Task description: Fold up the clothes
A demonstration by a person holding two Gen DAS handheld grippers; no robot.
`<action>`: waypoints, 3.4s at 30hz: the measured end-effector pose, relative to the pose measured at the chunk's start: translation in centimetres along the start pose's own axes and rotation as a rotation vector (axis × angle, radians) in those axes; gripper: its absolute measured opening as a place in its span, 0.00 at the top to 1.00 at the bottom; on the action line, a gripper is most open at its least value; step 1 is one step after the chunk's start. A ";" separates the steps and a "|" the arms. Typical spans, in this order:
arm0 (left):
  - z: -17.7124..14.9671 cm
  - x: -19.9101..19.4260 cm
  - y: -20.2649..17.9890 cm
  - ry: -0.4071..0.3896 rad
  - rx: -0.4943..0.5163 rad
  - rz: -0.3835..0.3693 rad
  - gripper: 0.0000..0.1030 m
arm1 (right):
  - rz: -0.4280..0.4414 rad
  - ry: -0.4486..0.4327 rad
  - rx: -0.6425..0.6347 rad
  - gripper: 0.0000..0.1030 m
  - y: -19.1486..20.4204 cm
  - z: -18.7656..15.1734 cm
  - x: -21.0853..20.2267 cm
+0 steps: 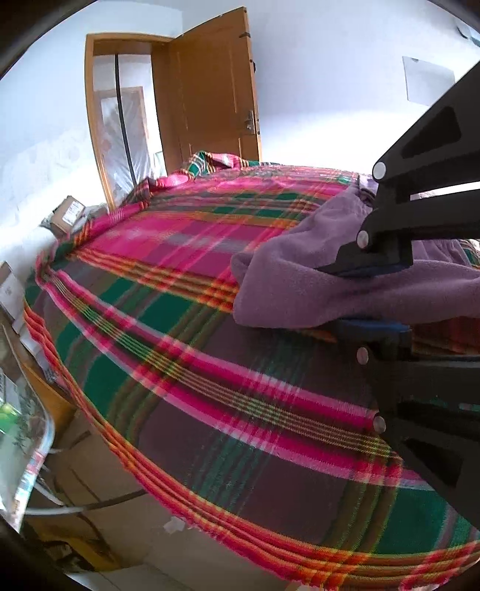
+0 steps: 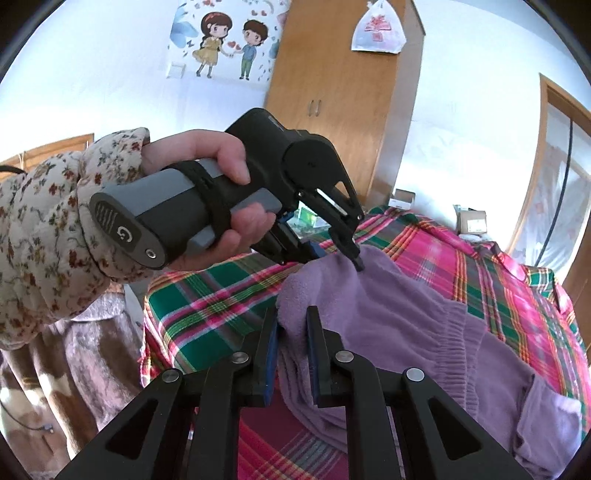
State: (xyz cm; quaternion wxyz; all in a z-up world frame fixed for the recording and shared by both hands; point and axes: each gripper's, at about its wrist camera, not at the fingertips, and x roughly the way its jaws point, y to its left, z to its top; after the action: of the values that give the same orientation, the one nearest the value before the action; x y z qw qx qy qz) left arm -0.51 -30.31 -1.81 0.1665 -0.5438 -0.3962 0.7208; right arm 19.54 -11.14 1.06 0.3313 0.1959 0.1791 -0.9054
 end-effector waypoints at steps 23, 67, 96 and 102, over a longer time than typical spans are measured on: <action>-2.6 -1.8 -8.6 -0.089 0.084 -0.030 0.82 | -0.051 -0.140 0.115 0.86 -4.7 1.3 -6.7; -8.2 6.7 -24.5 0.025 0.310 -0.096 0.82 | -0.267 -0.203 0.335 0.86 -15.6 -3.4 -17.3; -9.5 15.8 -30.0 0.160 0.359 -0.073 0.82 | -0.377 -0.155 0.481 0.87 -21.5 -8.2 -20.6; -9.7 17.7 -30.9 0.187 0.373 -0.059 0.82 | -0.399 -0.142 0.521 0.87 -22.7 -9.4 -20.9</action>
State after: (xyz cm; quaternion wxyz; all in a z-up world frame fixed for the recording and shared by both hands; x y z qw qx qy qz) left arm -3.76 4.88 8.95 0.3214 -0.5562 -0.2545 0.7229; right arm 21.26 20.43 7.31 0.0977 0.1716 -0.0469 -0.9792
